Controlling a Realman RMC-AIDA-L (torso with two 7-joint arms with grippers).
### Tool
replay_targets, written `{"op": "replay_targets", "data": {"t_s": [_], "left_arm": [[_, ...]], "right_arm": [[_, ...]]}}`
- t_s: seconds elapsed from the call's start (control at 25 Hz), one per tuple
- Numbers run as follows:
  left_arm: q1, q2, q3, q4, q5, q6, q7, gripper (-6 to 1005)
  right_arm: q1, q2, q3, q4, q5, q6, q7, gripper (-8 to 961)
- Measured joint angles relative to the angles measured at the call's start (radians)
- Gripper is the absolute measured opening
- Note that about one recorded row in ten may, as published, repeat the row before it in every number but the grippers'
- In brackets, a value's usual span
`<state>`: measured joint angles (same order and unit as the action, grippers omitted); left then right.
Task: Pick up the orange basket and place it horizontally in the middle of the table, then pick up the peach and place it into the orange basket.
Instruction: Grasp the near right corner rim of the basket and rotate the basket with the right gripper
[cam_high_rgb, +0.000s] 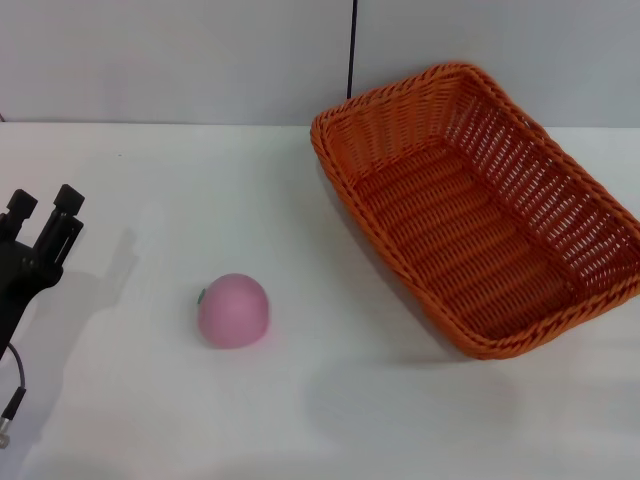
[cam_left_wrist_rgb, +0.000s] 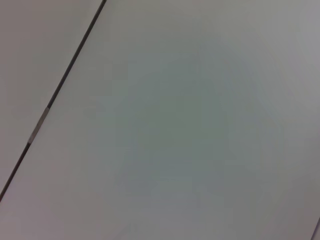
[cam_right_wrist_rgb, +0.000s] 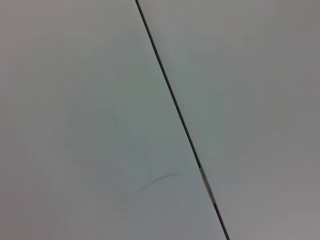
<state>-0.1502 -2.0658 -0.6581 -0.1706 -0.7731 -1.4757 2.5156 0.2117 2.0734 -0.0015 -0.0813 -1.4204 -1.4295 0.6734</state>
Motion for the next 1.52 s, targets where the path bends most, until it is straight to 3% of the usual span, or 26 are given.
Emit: {"op": "replay_targets", "data": {"t_s": [0.72, 0.92, 1.12, 1.36, 1.52], "left_arm": [[-0.002, 0.001, 0.0, 0.0, 0.002, -0.006, 0.0, 714], [-0.002, 0.002, 0.005, 0.0, 0.008, -0.009, 0.0, 714], [-0.003, 0.003, 0.012, 0.0, 0.011, -0.025, 0.009, 713], [-0.003, 0.004, 0.011, 0.002, 0.012, -0.027, 0.01, 712], [-0.003, 0.004, 0.009, 0.002, 0.012, -0.027, 0.01, 712]], "right_arm": [[0.01, -0.003, -0.008, -0.01, -0.003, -0.001, 0.008, 707], [0.021, -0.011, -0.088, -0.103, -0.013, -0.002, 0.186, 706], [0.016, -0.052, -0.235, -0.28, -0.015, -0.029, 0.562, 706], [0.001, -0.127, -0.292, -0.54, -0.052, -0.076, 0.965, 706], [0.022, -0.167, -0.276, -0.734, -0.174, -0.191, 1.13, 705]]}}
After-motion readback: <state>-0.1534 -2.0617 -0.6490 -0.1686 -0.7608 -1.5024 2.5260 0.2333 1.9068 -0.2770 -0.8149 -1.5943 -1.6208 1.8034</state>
